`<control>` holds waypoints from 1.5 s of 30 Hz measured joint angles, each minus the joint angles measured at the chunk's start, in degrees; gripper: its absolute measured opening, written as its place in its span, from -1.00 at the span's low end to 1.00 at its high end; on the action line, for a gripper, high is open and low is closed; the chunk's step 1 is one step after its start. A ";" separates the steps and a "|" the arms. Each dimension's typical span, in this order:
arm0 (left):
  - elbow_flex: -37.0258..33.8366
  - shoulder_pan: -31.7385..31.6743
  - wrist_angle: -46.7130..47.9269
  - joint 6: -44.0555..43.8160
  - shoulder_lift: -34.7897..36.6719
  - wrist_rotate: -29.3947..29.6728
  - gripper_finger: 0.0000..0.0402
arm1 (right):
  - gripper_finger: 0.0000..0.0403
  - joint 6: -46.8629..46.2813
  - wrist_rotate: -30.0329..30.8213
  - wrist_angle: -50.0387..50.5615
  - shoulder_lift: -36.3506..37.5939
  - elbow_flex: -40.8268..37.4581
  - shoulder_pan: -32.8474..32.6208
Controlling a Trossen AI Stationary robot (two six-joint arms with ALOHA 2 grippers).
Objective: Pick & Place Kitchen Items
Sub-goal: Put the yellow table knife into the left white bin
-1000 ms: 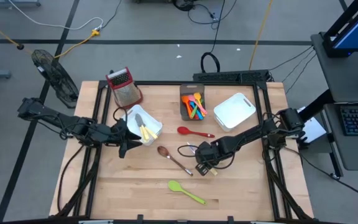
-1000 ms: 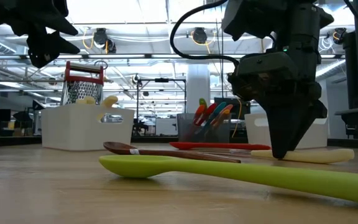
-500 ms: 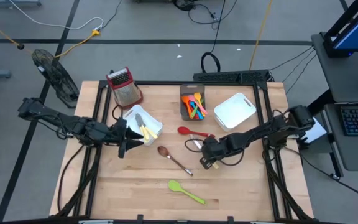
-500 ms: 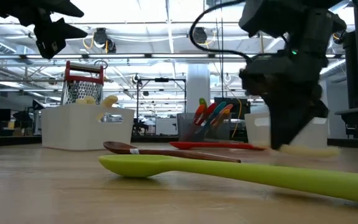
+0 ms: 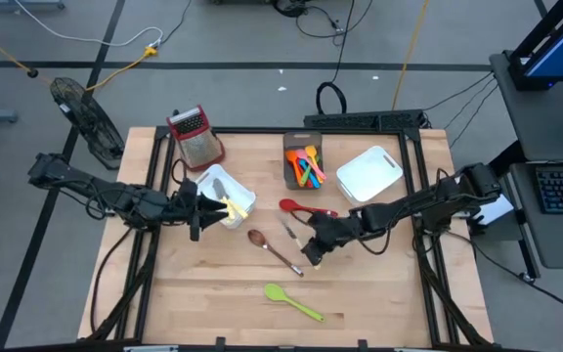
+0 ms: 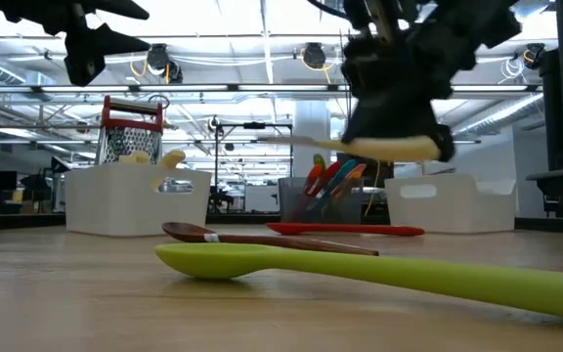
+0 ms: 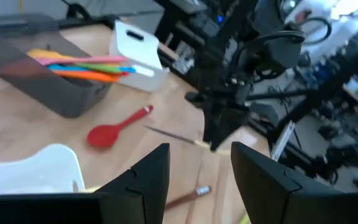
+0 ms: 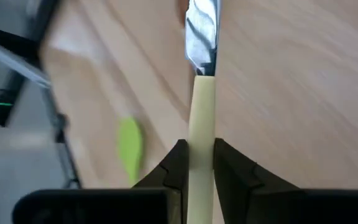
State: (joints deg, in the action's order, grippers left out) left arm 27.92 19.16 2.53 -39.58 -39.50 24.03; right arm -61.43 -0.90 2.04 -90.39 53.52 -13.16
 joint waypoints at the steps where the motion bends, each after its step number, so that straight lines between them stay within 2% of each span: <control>1: 0.00 0.00 -0.73 -0.31 -0.25 0.74 -0.13 | -0.80 0.52 -0.70 -1.74 0.01 0.00 0.46; 5: 0.00 0.00 -1.99 -2.12 -1.46 4.61 -0.13 | -0.80 2.24 -2.96 -9.16 0.02 0.06 2.24; 12: 0.00 -0.02 -5.79 -6.83 -5.74 5.79 -0.13 | -0.80 5.09 -9.70 -17.58 0.02 0.11 6.20; 21: 0.00 -0.02 -17.84 -14.42 -14.89 8.04 -0.13 | -0.80 9.66 -17.16 -25.09 0.04 0.11 10.94; 29: -0.02 -0.02 -31.29 -24.31 -22.74 8.08 -0.13 | -0.80 11.83 -23.52 -30.69 0.09 0.13 15.43; 34: -0.02 0.00 -35.78 -28.55 -26.75 8.16 -0.13 | -0.80 11.65 -27.07 -33.34 0.11 0.17 18.54; 41: -0.01 0.00 -44.09 -29.14 -31.65 11.37 -0.13 | -0.80 11.17 -30.51 -34.05 0.13 0.20 21.68; 45: 1.67 -0.14 -44.67 -28.49 -33.72 13.45 -0.13 | -0.80 11.17 -30.90 -33.99 0.12 0.20 22.52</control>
State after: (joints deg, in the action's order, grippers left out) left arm 29.60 19.02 -42.14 -68.07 -73.22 37.49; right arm -50.26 -31.80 -31.95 -90.27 53.71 9.36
